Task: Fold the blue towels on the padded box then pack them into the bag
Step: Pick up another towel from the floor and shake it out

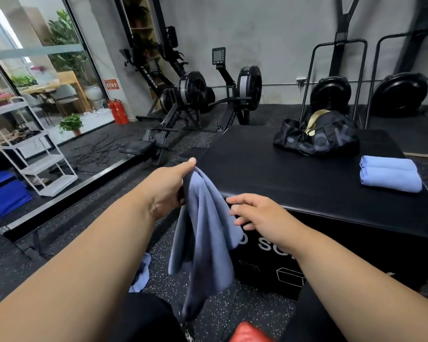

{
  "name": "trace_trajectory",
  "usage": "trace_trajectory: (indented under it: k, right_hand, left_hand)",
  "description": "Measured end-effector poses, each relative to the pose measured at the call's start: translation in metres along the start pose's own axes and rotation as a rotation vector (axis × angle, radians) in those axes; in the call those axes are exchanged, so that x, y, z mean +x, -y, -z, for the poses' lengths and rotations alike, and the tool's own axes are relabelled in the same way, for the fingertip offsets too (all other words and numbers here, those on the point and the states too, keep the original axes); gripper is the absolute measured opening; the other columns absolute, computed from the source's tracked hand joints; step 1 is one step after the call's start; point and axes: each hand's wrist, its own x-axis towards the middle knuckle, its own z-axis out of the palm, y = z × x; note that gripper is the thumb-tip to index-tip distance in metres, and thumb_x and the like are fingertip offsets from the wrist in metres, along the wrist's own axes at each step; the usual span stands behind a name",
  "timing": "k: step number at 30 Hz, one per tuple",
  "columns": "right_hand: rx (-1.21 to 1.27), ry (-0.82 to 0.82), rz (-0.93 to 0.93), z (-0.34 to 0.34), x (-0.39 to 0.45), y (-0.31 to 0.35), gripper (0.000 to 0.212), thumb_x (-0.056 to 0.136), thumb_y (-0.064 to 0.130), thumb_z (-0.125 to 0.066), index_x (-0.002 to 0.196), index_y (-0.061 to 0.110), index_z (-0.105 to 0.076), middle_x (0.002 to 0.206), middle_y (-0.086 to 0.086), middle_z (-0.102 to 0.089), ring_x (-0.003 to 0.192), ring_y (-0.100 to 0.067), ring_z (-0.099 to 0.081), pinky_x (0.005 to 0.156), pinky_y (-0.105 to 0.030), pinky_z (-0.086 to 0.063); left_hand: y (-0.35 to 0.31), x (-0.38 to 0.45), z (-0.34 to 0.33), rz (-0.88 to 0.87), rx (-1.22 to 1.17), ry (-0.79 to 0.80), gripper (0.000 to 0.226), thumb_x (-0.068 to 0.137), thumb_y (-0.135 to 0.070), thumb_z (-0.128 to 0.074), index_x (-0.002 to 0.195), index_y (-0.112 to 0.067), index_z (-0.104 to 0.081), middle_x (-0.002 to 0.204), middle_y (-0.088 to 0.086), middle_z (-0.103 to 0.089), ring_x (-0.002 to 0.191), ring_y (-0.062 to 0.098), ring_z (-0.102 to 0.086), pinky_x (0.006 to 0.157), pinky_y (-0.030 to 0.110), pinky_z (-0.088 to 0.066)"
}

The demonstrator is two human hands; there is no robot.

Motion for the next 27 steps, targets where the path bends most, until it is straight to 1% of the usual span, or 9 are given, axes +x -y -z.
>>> trace_trajectory:
  k: [2,6,9,11,16,19,22,24,27]
  right_hand:
    - [0.018,-0.007,0.009,-0.002,0.0,0.001,0.021,0.098,0.031,-0.065,0.117,0.035,-0.073,0.109,0.007,-0.077,0.093,-0.007,-0.073,0.084,-0.026,-0.054]
    - [0.069,-0.006,0.015,-0.002,0.0,0.001,0.022,0.1,0.023,-0.062,0.119,0.03,-0.072,0.11,-0.003,-0.077,0.085,-0.006,-0.067,0.077,-0.02,-0.053]
    - [0.055,-0.029,-0.011,-0.001,0.001,-0.005,0.021,0.098,0.025,-0.063,0.114,0.033,-0.074,0.108,0.0,-0.077,0.09,-0.008,-0.068,0.086,-0.03,-0.054]
    - [0.048,-0.068,-0.039,0.0,0.001,-0.013,0.019,0.098,0.026,-0.063,0.111,0.035,-0.075,0.105,0.007,-0.077,0.094,-0.008,-0.069,0.083,-0.026,-0.052]
    - [0.087,-0.162,-0.12,0.006,0.006,-0.029,0.016,0.103,0.035,-0.059,0.116,0.034,-0.068,0.113,0.01,-0.071,0.107,-0.009,-0.064,0.079,-0.021,-0.045]
    - [0.149,-0.131,-0.209,0.004,0.01,-0.038,0.032,0.105,0.041,-0.056,0.135,0.031,-0.06,0.12,0.008,-0.065,0.112,-0.01,-0.061,0.078,-0.02,-0.043]
    - [0.156,-0.066,-0.279,-0.004,0.012,-0.043,0.041,0.104,0.047,-0.055,0.143,0.034,-0.055,0.125,-0.002,-0.069,0.11,-0.017,-0.066,0.08,-0.024,-0.047]
    - [0.155,-0.005,-0.315,-0.01,0.013,-0.045,0.04,0.104,0.049,-0.054,0.142,0.038,-0.052,0.117,-0.001,-0.075,0.107,-0.019,-0.069,0.089,-0.032,-0.048]
    - [0.234,0.09,-0.321,-0.017,0.013,-0.05,0.035,0.104,0.041,-0.058,0.138,0.033,-0.056,0.09,0.005,-0.078,0.094,-0.017,-0.07,0.099,-0.042,-0.05]
  left_hand:
    - [0.001,-0.001,0.002,0.018,-0.019,0.023,0.037,0.1,-0.048,-0.066,0.114,-0.014,-0.07,0.108,0.013,-0.075,0.094,0.024,-0.072,0.082,0.035,-0.056]
    - [0.003,-0.003,0.008,0.004,-0.055,0.066,0.061,0.1,-0.049,-0.065,0.134,0.002,-0.065,0.13,0.022,-0.071,0.122,0.035,-0.069,0.105,0.047,-0.054]
    - [0.0,-0.01,0.006,-0.028,-0.09,0.088,0.051,0.103,-0.048,-0.06,0.127,-0.004,-0.066,0.126,0.022,-0.072,0.112,0.031,-0.072,0.099,0.045,-0.058]
    - [-0.004,-0.012,0.005,-0.045,-0.158,0.125,0.04,0.105,-0.048,-0.057,0.118,-0.01,-0.063,0.115,0.019,-0.07,0.101,0.027,-0.072,0.087,0.04,-0.062]
    - [-0.018,-0.018,0.007,-0.078,-0.307,0.161,0.049,0.108,-0.043,-0.05,0.125,0.002,-0.059,0.118,0.028,-0.062,0.111,0.037,-0.065,0.104,0.048,-0.055]
    - [-0.024,-0.022,0.008,-0.062,-0.358,0.167,0.055,0.104,-0.045,-0.056,0.134,0.001,-0.057,0.128,0.03,-0.059,0.126,0.042,-0.061,0.114,0.054,-0.047]
    - [-0.026,-0.023,0.01,-0.05,-0.369,0.178,0.054,0.103,-0.047,-0.057,0.133,-0.001,-0.057,0.127,0.029,-0.06,0.118,0.039,-0.063,0.114,0.054,-0.047]
    - [-0.026,-0.025,0.01,-0.038,-0.378,0.179,0.055,0.103,-0.048,-0.057,0.133,-0.002,-0.058,0.125,0.028,-0.061,0.115,0.037,-0.065,0.113,0.053,-0.047]
    - [-0.026,-0.025,0.012,-0.035,-0.396,0.155,0.064,0.104,-0.048,-0.057,0.142,0.003,-0.057,0.123,0.025,-0.065,0.111,0.035,-0.068,0.111,0.051,-0.049]
